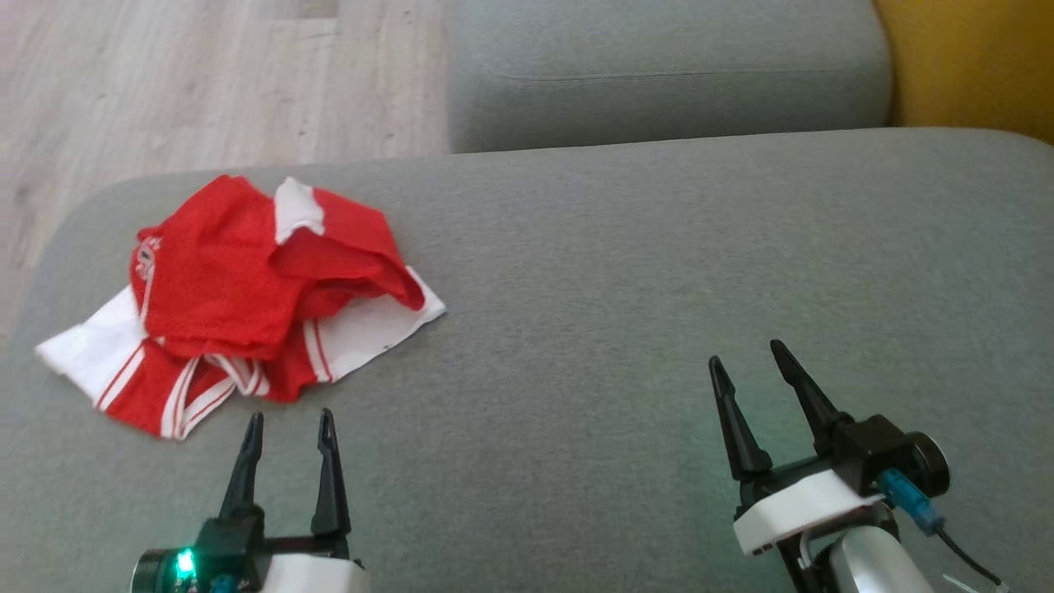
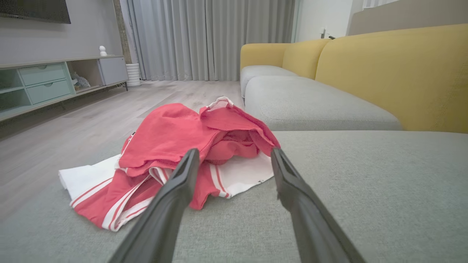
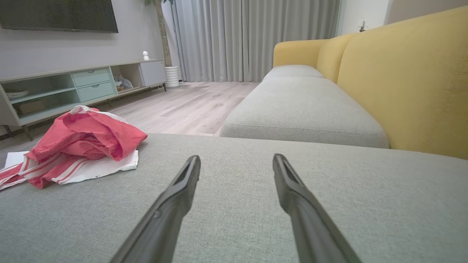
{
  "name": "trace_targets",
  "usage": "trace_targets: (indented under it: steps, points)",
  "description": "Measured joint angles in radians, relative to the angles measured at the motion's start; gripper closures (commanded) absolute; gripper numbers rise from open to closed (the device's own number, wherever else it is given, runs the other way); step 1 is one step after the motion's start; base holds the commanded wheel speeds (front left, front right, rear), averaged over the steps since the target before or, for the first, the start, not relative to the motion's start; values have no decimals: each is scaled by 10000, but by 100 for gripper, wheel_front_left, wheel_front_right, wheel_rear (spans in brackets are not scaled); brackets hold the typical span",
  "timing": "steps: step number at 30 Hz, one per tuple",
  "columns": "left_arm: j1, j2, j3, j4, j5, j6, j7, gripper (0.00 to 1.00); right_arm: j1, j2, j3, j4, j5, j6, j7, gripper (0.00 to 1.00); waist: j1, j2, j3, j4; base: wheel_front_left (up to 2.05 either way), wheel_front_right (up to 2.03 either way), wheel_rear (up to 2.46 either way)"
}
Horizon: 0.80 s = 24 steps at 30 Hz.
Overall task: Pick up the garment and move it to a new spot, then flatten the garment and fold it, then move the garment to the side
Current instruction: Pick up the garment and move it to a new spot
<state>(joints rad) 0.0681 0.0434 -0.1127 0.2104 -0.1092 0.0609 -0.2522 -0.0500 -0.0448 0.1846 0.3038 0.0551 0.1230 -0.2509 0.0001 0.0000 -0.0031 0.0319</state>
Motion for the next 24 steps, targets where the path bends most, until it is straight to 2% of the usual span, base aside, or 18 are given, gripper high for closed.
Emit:
trace_targets:
  steps: [8, 16, 24]
  points:
    - [-14, 4, -105, 186, 63, 4, 0, 0, 29, -2, 73, -36, 52, 0, 0, 0, 0, 0, 70, 1044, 0, 0, 0]
    - [-24, 23, 244, 364, 27, 10, 0, 0, 27, -2, 274, -46, 48, 0, 0, 0, -1, 0, 200, 2712, 0, 0, 0]
    - [-113, 27, 663, -268, -142, 33, 0, 0, -12, 0, 180, -36, -314, 0, 0, 0, -2, 0, 526, 4284, 0, 0, 0]
